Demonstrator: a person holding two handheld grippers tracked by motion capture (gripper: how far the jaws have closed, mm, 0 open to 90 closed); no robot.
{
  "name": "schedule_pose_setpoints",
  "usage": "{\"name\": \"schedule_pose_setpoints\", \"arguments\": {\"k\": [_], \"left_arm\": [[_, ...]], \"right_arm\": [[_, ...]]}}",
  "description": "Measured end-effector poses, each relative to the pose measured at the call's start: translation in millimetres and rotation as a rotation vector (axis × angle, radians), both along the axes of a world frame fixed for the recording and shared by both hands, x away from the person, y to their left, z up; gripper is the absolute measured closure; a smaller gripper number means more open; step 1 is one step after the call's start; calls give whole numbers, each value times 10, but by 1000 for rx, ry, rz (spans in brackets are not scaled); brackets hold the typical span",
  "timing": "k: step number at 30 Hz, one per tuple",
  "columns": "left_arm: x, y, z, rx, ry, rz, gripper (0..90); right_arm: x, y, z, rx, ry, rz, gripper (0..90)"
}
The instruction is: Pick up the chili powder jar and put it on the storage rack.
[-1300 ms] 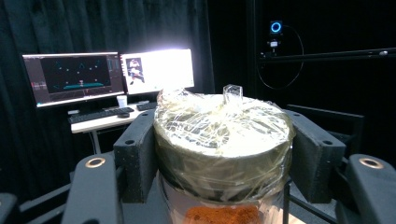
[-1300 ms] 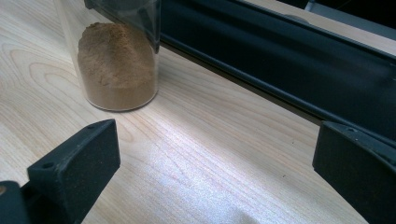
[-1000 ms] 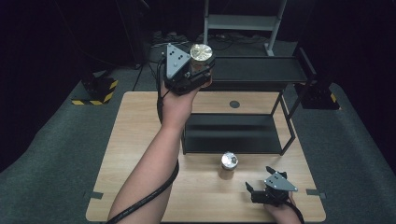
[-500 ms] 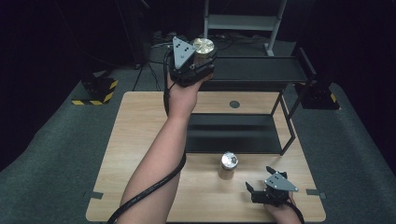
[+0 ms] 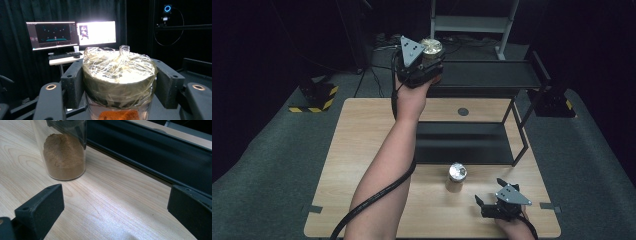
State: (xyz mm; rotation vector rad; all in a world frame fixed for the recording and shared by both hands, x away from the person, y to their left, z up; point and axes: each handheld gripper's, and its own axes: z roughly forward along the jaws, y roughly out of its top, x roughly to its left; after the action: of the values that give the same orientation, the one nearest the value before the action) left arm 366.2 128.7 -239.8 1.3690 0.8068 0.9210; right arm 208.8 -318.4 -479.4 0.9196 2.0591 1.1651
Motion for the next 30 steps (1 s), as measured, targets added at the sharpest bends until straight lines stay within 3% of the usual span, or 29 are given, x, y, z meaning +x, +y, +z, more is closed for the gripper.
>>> {"name": "schedule_pose_setpoints", "arguments": {"k": [30], "left_arm": [[118,-52,18,-8,36,-11,343]], "right_arm": [[3,-7,-2,3,0,2,0]]}}
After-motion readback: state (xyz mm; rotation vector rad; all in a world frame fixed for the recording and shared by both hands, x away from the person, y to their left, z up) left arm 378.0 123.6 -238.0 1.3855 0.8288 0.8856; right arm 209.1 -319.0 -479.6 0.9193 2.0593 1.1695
